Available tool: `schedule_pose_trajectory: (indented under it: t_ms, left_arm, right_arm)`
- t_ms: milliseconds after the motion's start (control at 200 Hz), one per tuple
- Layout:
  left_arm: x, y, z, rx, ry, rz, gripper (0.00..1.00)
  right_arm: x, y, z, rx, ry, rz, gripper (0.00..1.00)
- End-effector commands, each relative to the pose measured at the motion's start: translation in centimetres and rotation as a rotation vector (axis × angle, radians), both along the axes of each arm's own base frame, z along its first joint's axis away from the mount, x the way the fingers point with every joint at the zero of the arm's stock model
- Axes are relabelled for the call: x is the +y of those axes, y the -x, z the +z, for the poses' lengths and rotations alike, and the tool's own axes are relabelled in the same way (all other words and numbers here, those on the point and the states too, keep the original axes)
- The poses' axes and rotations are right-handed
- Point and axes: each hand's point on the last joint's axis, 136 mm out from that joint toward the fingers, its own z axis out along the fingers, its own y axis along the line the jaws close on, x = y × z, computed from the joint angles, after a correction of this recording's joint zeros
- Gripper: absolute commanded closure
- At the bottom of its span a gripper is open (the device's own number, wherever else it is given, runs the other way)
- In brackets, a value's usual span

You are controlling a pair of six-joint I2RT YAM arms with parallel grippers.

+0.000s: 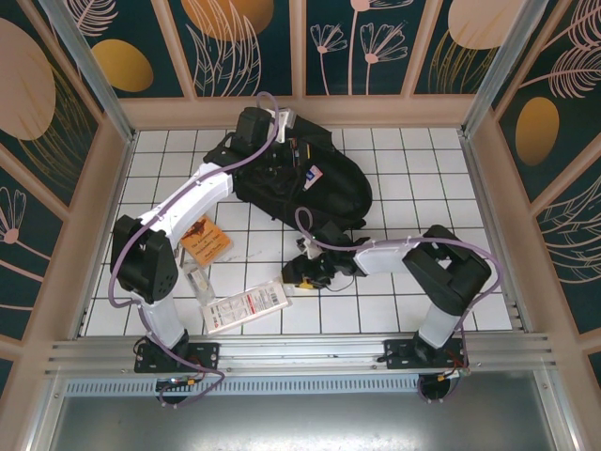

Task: Pack books, pencil case, and school supplies into a backpack

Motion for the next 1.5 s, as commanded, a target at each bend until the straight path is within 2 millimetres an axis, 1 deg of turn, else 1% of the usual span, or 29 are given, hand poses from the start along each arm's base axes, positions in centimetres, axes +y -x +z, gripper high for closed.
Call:
schedule_pose_trajectory:
  t_ms: [0, 185, 340, 395, 420, 490, 576, 616, 686, 741, 826, 916, 991, 1086, 1151, 1236, 1266, 1281, 1366, 1436, 1496]
  left_arm:
    - [0.5, 0.4, 4.1, -0.089, 0.06, -0.012, 1.0]
    - [0.5, 0.3, 3.9, -0.08, 0.065, -0.013, 1.0]
    - [0.4, 0.4, 3.8, -0.075, 0.069, -0.019, 1.0]
    - [0.4, 0.3, 3.7, -0.075, 0.066, -0.018, 1.0]
    - [0.4, 0.4, 3.7, -0.075, 0.067, -0.019, 1.0]
    - [0.4, 0.3, 3.6, -0.073, 0.066, -0.021, 1.0]
    - [0.4, 0.3, 3.5, -0.074, 0.063, -0.022, 1.0]
    - [0.5, 0.3, 3.5, -0.073, 0.061, -0.019, 1.0]
    - [0.5, 0.3, 3.5, -0.075, 0.059, -0.02, 1.0]
    - [0.6, 0.2, 3.5, -0.075, 0.06, -0.018, 1.0]
    - [0.9, 0.0, 3.6, -0.076, 0.061, -0.009, 1.0]
    - [1.4, -0.4, 3.8, -0.072, 0.073, 0.0, 1.0]
    - [1.8, -0.7, 4.1, -0.068, 0.089, 0.005, 1.0]
    - [2.2, -0.8, 4.8, -0.077, 0.103, 0.005, 1.0]
    - [2.1, -0.7, 5.4, -0.085, 0.107, -0.007, 1.0]
    - [1.8, -0.5, 6.5, -0.103, 0.119, -0.036, 1.0]
    - [1.8, -0.6, 6.8, -0.108, 0.12, -0.034, 1.0]
    - [1.8, -0.6, 6.9, -0.11, 0.121, -0.034, 1.0]
    - [1.7, -0.9, 7.4, -0.115, 0.118, -0.03, 1.0]
    - [1.5, -0.9, 7.8, -0.11, 0.131, -0.039, 1.0]
    - [1.3, -0.7, 8.2, -0.101, 0.154, -0.049, 1.0]
  right_arm:
    - [1.7, 1.8, -0.7, 0.038, -0.062, 0.088, 0.41]
    - [2.0, 3.4, -0.9, 0.073, -0.14, 0.159, 0.43]
    - [2.1, 3.7, -1.6, 0.101, -0.157, 0.167, 0.52]
    - [2.2, 3.7, -2.0, 0.108, -0.147, 0.167, 0.58]
    - [2.2, 3.6, -2.2, 0.105, -0.134, 0.164, 0.62]
    - [2.0, 3.1, -2.8, 0.084, -0.096, 0.153, 0.79]
    - [1.9, 2.5, -2.8, 0.067, -0.067, 0.143, 1.0]
    - [1.7, 2.2, -2.7, 0.061, -0.058, 0.139, 1.0]
    - [1.4, 1.5, -1.5, 0.042, -0.063, 0.128, 1.0]
    - [1.1, 0.6, 0.3, 0.019, -0.079, 0.107, 1.0]
    - [0.5, -0.7, 4.0, -0.035, -0.12, 0.075, 1.0]
    - [-1.0, -2.4, 8.6, -0.095, -0.163, 0.015, 1.0]
    - [-2.7, -3.4, 12.3, -0.121, -0.2, -0.043, 1.0]
    - [-4.4, -3.3, 16.7, -0.103, -0.228, -0.07, 1.0]
    - [-5.5, -3.4, 20.0, -0.135, -0.243, -0.091, 1.0]
    - [-7.1, -3.7, 25.0, -0.203, -0.297, -0.135, 1.0]
    - [-7.3, -3.3, 26.9, -0.224, -0.321, -0.135, 1.0]
    - [-8.0, -3.9, 27.8, -0.239, -0.331, -0.164, 1.0]
    - [-9.7, -4.4, 32.6, -0.311, -0.377, -0.214, 1.0]
    - [-11.0, -5.1, 35.5, -0.349, -0.397, -0.267, 1.0]
    - [-11.9, -6.0, 37.4, -0.37, -0.416, -0.313, 1.0]
